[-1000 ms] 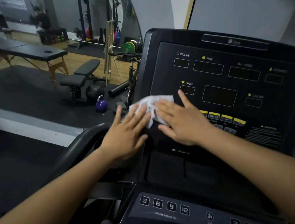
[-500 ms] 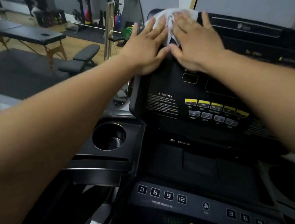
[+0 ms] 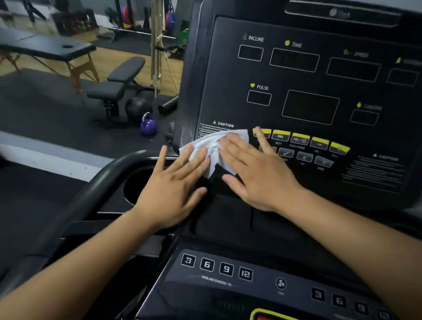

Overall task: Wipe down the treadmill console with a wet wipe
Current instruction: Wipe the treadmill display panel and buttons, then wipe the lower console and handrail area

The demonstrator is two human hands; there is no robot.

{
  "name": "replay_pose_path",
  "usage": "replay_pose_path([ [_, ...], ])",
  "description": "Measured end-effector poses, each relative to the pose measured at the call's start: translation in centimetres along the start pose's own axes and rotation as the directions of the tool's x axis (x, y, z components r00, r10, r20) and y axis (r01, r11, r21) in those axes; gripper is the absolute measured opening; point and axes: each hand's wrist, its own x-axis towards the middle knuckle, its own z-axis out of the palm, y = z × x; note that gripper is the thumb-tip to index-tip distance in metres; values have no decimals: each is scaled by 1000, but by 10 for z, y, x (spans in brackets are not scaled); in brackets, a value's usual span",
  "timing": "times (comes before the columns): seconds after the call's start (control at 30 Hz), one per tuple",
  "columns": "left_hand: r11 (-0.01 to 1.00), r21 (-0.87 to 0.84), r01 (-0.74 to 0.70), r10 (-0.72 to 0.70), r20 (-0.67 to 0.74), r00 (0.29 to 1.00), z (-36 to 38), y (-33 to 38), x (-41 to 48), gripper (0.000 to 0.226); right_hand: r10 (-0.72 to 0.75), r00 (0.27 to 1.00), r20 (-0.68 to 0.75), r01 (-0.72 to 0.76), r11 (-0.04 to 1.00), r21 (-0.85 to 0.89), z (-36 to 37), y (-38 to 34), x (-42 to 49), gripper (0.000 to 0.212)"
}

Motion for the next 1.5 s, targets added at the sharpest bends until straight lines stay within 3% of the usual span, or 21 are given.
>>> replay_pose_path([
  [0.23,992,-124,-7,13,46,999,-10,21,-10,52,-48,996,71,37,989,144,-9,-9,-17,54],
  [0.33,956,-290,45,-27,67,997,-18,31,-10,38,55,998,37,-65,923,378,-20,-16,-13,32],
  [0.43,819,-523,238,-298,-32,954,-29,45,-13,17,296,955,7,-216,681,700,-31,-26,-17,18],
  [0.5,723,-620,305,-457,-97,884,-41,58,-11,26,463,886,-17,-243,494,835,-41,-30,-21,12],
  [0.57,658,-668,349,-535,-89,840,-52,69,-7,40,534,841,79,-258,268,928,-51,-32,-23,15],
  [0.63,656,-670,348,-540,-94,836,-61,75,-3,40,537,822,188,-252,47,967,-59,-33,-25,20],
  [0.7,640,-713,287,-495,-97,864,-70,77,2,20,527,799,290,-265,-124,956,-65,-31,-28,23],
  [0.8,358,-897,258,-416,94,905,-80,70,6,9,490,760,428,-304,-315,899,-69,-22,-37,23],
  [0.87,172,-922,346,-350,271,896,-83,61,5,13,458,726,513,-375,-361,854,-67,-19,-45,14],
  [0.9,154,-890,428,-329,363,872,-81,57,5,18,431,701,569,-444,-361,820,-63,-20,-50,12],
  [0.93,217,-835,506,-332,424,843,-76,53,4,23,403,668,626,-536,-322,780,-58,-21,-55,15],
  [0.97,390,-731,561,-371,432,822,-68,49,5,26,399,639,657,-643,-192,742,-51,-22,-60,19],
  [1.03,716,-402,570,-487,296,821,-52,43,1,27,492,625,606,-771,263,581,-37,-21,-72,26],
  [1.07,772,-312,553,-511,213,833,-47,43,-4,31,553,654,516,-755,437,489,-32,-21,-79,28],
  [1.1,801,-274,532,-512,147,846,-45,44,-10,33,595,696,402,-715,521,467,-31,-23,-85,26],
  [1.17,873,-201,445,-458,-20,889,-42,51,-25,27,584,796,159,-545,576,609,-36,-33,-91,15],
  [1.23,939,-137,317,-333,-114,936,-41,62,-36,19,459,887,48,-356,614,705,-43,-49,-88,16],
  [1.3,971,-168,173,-168,41,985,-35,73,-39,25,285,945,159,-314,663,679,-41,-65,-80,36],
  [1.37,978,-188,96,-38,294,955,-25,76,-36,53,148,903,404,-366,758,540,-30,-75,-74,58],
  [1.43,988,-120,96,-38,414,909,-20,75,-33,78,96,841,532,-374,814,445,-21,-77,-68,71],
  [1.5,990,-93,108,-56,439,897,-23,75,-30,87,91,835,543,-371,822,432,-20,-75,-65,75],
])
